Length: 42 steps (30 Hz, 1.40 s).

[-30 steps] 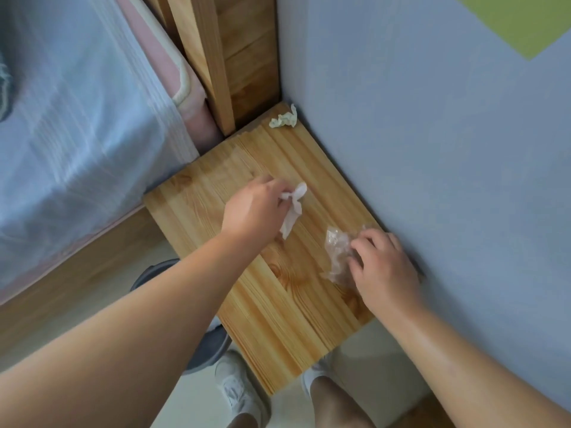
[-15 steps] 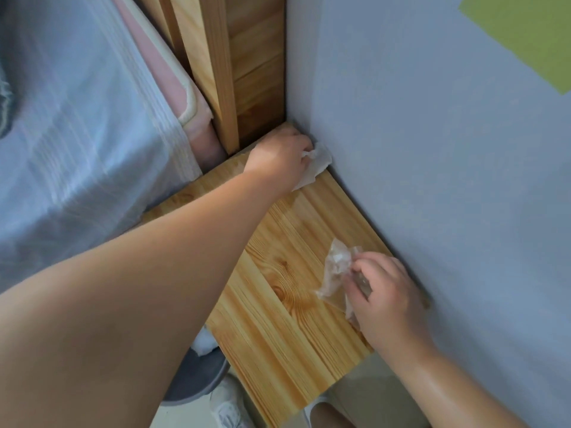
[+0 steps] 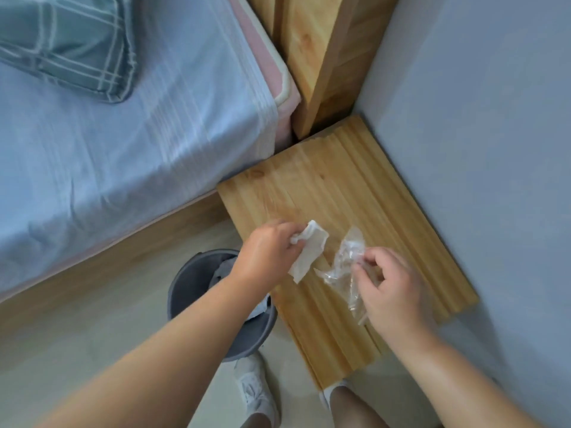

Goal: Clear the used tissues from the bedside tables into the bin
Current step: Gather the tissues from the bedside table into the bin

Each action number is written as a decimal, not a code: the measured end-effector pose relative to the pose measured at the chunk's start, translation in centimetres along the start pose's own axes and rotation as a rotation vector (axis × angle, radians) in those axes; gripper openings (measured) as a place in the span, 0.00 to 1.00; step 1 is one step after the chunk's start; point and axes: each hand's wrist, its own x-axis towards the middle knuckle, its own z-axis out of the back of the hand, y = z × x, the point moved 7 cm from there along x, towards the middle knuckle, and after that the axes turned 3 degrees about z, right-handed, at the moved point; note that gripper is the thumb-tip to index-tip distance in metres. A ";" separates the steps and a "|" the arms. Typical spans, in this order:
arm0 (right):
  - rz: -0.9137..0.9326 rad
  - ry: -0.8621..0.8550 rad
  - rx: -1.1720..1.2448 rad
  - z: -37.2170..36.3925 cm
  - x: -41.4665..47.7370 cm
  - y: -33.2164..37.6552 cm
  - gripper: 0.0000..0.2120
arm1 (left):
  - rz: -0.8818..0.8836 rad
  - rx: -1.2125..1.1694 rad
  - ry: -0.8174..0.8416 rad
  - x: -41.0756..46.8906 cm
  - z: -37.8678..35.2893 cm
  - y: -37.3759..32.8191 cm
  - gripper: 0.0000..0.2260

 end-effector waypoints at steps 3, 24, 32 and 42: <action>0.032 0.109 0.003 -2.8 -1.0 3.5 0.08 | 0.141 -0.116 -0.067 -5.9 0.9 5.9 0.09; -0.211 0.599 -0.184 -29.1 -6.4 5.7 0.12 | 0.913 -0.925 -0.186 -17.5 -10.5 32.7 0.15; -0.385 0.530 -0.039 -28.4 -8.2 3.3 0.21 | 0.855 -1.020 -0.182 -17.4 -8.8 33.4 0.06; -0.883 0.240 0.239 -30.0 -10.8 -4.4 0.29 | 0.899 -1.008 -0.149 -15.8 -10.7 37.9 0.29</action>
